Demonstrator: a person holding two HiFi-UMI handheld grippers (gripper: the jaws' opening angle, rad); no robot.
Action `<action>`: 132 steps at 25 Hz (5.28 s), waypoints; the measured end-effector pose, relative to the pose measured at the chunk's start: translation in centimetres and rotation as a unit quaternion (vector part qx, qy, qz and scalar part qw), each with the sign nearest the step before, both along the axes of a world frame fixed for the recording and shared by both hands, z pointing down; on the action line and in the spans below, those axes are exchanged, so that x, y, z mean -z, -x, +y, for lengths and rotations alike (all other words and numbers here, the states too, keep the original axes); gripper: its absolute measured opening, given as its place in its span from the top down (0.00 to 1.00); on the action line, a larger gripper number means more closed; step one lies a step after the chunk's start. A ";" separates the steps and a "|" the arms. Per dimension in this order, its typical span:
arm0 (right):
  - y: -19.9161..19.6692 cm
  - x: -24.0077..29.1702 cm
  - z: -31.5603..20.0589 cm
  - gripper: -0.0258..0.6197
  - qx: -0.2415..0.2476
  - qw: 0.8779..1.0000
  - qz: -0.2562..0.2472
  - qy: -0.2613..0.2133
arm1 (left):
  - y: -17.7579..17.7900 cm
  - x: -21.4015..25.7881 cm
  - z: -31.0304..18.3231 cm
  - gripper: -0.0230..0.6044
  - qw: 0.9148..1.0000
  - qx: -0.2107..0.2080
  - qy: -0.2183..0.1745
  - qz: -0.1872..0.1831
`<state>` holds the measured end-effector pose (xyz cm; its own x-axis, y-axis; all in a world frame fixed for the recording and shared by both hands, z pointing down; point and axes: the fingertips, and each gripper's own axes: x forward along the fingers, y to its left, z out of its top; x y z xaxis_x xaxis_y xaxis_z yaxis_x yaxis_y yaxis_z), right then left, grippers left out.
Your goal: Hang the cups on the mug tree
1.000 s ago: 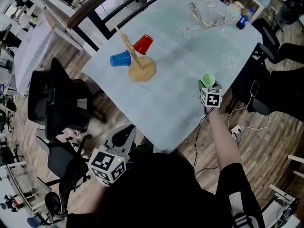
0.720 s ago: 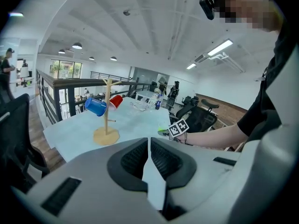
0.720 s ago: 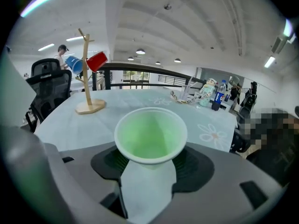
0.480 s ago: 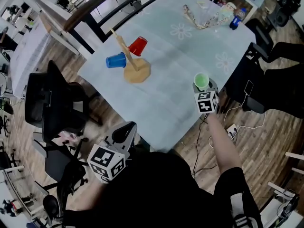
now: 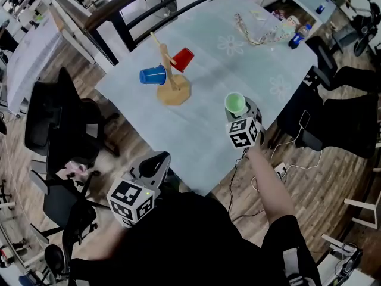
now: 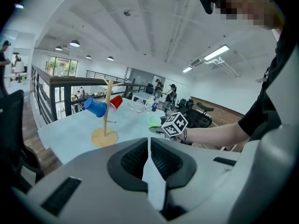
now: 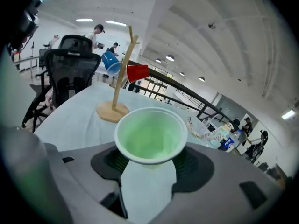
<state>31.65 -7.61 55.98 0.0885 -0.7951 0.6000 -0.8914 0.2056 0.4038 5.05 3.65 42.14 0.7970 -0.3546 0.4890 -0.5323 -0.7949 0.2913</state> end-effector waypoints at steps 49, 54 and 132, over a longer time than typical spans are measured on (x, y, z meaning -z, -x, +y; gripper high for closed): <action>21.6 -1.9 -13.4 0.51 0.178 0.908 0.361 0.114 | 12.6 -4.9 -7.6 0.92 0.989 0.044 0.097 0.098; 22.6 -1.4 -12.9 0.51 0.180 0.917 0.342 0.100 | 12.9 -5.3 -7.7 0.92 0.989 0.050 0.100 0.094; 20.1 17.8 10.4 0.91 0.097 0.913 -0.367 -0.147 | -2.4 0.4 -2.1 0.92 0.999 -0.037 0.016 0.020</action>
